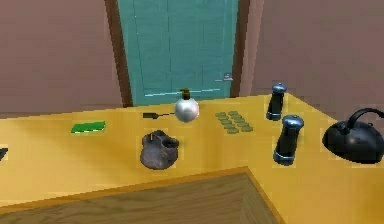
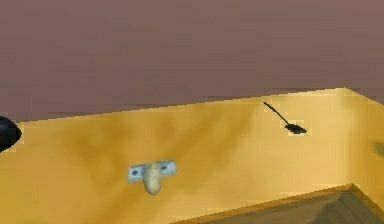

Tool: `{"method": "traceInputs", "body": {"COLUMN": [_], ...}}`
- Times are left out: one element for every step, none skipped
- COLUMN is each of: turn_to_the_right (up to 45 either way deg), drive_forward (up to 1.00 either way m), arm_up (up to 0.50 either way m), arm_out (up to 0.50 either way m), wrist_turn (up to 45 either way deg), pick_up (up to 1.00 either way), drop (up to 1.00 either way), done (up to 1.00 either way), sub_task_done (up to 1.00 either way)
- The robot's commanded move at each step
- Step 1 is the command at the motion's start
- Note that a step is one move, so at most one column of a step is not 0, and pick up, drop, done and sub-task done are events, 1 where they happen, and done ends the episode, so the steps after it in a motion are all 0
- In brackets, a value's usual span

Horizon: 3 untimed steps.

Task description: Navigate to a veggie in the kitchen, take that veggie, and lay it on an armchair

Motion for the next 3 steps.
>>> {"method": "traceInputs", "body": {"turn_to_the_right": [0.0,0.0,0.0], "drive_forward": [0.00,0.00,0.00], "arm_up": [0.38,0.00,0.00], "arm_out": [0.00,0.08,0.00], "wrist_turn": [0.0,0.0,45.0], "pick_up": [0.00,0.00,0.00], "drop": [0.00,0.00,0.00], "done": [0.00,0.00,0.00], "sub_task_done": [0.00,0.00,0.00]}}
